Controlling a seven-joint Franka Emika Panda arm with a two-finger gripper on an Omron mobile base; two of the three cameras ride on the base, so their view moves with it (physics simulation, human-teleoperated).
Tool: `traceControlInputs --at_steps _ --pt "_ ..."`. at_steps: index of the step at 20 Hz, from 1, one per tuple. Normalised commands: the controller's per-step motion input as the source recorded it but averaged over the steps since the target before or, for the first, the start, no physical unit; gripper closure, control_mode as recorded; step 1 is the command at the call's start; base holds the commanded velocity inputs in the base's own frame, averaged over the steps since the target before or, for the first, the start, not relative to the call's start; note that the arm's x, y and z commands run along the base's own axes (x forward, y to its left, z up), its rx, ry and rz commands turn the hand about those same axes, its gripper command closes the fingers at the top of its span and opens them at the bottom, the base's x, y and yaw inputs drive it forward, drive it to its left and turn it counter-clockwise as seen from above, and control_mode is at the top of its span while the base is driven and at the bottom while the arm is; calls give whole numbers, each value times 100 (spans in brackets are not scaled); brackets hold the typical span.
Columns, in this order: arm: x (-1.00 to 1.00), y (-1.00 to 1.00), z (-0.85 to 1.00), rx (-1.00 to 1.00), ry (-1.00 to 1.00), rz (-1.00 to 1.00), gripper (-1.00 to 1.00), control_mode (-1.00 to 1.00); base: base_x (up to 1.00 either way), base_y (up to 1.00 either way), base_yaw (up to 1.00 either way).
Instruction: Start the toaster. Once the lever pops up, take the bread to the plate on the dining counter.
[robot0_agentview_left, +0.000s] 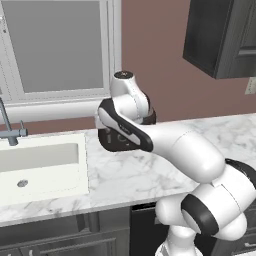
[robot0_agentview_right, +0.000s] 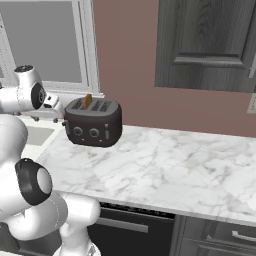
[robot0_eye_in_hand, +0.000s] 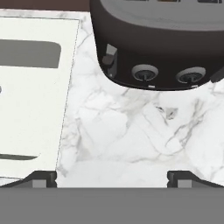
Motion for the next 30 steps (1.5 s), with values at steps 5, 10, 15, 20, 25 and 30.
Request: traceControlInputs --at_steps 5,10,15,20,25,30 --pt "11 0 -15 0 0 0 -100 -100 0 0 0" --pt "11 0 -13 0 0 0 -100 -100 0 0 0" --pt "13 0 -12 0 0 0 -100 -100 0 0 0" --pt "15 0 -13 0 0 0 -100 -100 0 0 0" --pt "15 1 -11 0 0 0 -100 -100 0 0 0" --pt "15 4 -12 0 0 0 -100 -100 0 0 0"
